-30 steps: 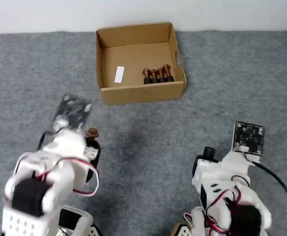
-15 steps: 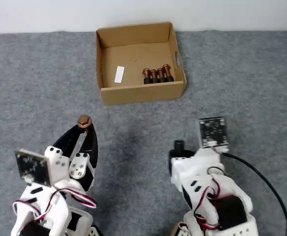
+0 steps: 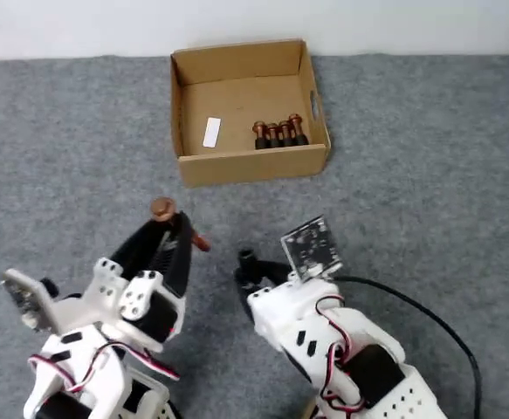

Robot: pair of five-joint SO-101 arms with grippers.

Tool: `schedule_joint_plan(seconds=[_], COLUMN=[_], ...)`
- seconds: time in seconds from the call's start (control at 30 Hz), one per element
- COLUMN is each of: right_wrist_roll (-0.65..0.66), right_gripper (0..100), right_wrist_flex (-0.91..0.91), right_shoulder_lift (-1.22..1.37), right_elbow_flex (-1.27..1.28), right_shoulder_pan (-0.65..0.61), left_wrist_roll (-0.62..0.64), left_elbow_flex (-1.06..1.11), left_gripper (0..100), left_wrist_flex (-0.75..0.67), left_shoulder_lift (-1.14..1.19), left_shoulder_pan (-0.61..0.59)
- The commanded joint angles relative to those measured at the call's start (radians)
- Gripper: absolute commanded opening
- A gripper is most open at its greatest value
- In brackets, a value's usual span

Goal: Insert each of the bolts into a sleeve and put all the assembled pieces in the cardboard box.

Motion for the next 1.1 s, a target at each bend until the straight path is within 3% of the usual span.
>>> schedule_joint_plan(seconds=[0.0, 0.57, 0.87, 1.07], right_wrist_roll=[0.071, 0.287, 0.318, 0.318], right_gripper=[0.9, 0.9, 0.9, 0.9], right_wrist_flex=[-0.044, -0.143, -0.143, -0.145], right_shoulder_lift=[-0.008, -0.010, -0.010, -0.010], right_elbow_flex=[-0.009, -0.066, -0.109, -0.126], right_shoulder_pan=[-0.061, -0.073, -0.073, -0.071], left_wrist_roll=[0.029, 0.026, 0.026, 0.025], left_elbow_flex=[0.012, 0.082, 0.105, 0.105], left_gripper=[1, 1, 1, 1], left_wrist_flex=[-0.035, -0.083, -0.080, 0.018], left_shoulder_lift=[-0.008, -0.008, -0.008, -0.008], left_shoulder_pan=[0.034, 0.035, 0.035, 0.037])
